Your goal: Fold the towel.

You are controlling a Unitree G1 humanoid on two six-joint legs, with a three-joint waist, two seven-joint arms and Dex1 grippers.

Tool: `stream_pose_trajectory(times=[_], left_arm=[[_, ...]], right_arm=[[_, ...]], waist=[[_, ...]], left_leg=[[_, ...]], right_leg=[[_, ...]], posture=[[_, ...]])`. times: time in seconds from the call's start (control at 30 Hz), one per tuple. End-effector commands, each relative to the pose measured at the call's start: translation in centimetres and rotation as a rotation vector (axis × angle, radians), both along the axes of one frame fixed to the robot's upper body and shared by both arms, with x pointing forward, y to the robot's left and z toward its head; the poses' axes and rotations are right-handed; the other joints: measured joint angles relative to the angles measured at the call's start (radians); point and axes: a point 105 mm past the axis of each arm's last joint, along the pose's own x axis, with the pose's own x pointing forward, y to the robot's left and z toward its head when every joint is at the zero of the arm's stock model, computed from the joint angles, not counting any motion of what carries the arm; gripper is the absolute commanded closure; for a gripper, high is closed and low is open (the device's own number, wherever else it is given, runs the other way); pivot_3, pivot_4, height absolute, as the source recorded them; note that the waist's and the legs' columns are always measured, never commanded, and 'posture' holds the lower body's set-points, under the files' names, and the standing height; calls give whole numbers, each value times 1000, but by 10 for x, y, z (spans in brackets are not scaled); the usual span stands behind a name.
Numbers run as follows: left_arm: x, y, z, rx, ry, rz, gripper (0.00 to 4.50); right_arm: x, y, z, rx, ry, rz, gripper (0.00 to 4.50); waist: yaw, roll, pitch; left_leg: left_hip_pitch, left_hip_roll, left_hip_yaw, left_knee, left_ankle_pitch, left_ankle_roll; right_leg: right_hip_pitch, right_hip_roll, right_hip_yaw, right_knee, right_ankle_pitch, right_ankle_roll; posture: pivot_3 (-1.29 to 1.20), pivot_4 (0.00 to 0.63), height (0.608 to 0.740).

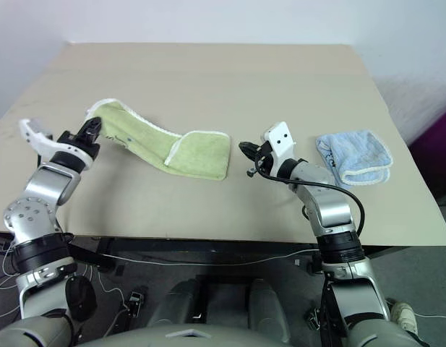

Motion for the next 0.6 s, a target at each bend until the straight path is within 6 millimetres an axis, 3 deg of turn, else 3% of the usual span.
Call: stream_pose_trajectory(times=[0.03,0.27,0.4,0.6], left_arm=[[-9,-63,29,183,-144,-214,4451],[-29,-157,11,458,-192,-540,4451],[-28,-174,-19,682,-144,-597,4451],[-26,-171,-47,831,-83,-619,4451]], right_arm=[[-1,-7,15,9,-57,-26,4500],[-2,-10,15,15,-56,-52,4500],[-3,-12,15,17,-58,-66,4500],[-7,-15,14,17,-54,-79,4500]], waist=[[-1,0,0],[-5,1,0],[-5,1,0],[-4,1,1]], left_leg=[[0,0,0,0,0,0],[0,0,0,-1,0,0],[0,0,1,-1,0,0],[0,0,1,-1,0,0]], right_leg=[[0,0,0,0,0,0],[0,1,1,0,0,0],[0,1,1,0,0,0],[0,1,1,-1,0,0]], posture=[[0,150,740],[0,150,740],[0,150,740],[0,150,740]])
